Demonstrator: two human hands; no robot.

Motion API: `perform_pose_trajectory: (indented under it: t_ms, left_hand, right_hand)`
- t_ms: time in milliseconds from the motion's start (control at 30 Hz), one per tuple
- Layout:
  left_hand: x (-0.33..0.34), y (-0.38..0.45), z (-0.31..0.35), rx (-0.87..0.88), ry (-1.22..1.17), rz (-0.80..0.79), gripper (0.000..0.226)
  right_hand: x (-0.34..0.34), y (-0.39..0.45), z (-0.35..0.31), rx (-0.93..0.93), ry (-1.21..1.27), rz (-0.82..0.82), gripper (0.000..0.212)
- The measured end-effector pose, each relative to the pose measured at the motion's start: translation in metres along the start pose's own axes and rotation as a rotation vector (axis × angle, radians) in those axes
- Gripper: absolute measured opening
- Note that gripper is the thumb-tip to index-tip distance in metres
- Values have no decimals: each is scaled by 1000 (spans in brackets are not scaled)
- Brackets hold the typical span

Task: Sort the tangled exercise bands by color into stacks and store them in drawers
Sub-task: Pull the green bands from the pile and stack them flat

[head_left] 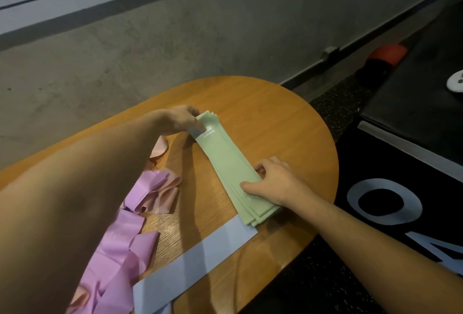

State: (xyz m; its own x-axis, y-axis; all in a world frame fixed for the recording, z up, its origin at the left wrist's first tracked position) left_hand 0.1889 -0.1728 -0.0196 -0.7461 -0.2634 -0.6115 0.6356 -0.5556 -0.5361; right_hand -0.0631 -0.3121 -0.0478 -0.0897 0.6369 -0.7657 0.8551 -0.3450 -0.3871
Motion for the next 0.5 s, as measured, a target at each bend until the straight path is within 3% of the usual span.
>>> perform_pose_trajectory:
  t_ms: [133, 300, 500]
  left_hand:
    - [-2, -12, 2, 115, 52, 40, 45]
    - [-5, -44, 2, 315, 122, 114, 74]
    - [-7, -72, -12, 414, 387, 276, 38]
  right_hand:
    - [2, -3, -4, -22, 28, 9, 65]
    - [8, -8, -10, 5, -40, 31, 83]
    - [9, -15, -14, -27, 18, 57, 56]
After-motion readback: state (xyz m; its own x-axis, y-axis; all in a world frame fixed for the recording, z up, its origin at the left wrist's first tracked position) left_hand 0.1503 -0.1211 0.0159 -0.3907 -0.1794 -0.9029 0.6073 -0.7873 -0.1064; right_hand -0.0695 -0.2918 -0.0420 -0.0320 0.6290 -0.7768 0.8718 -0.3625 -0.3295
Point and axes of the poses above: each hand's wrist, its own y-axis towards the middle knuckle, its own x-axis out of the palm, z = x × y, the point moved 5 cm from there along y, towards the middle knuckle, and after that the axes turned 3 degrees about x, right-handed, at the moved point
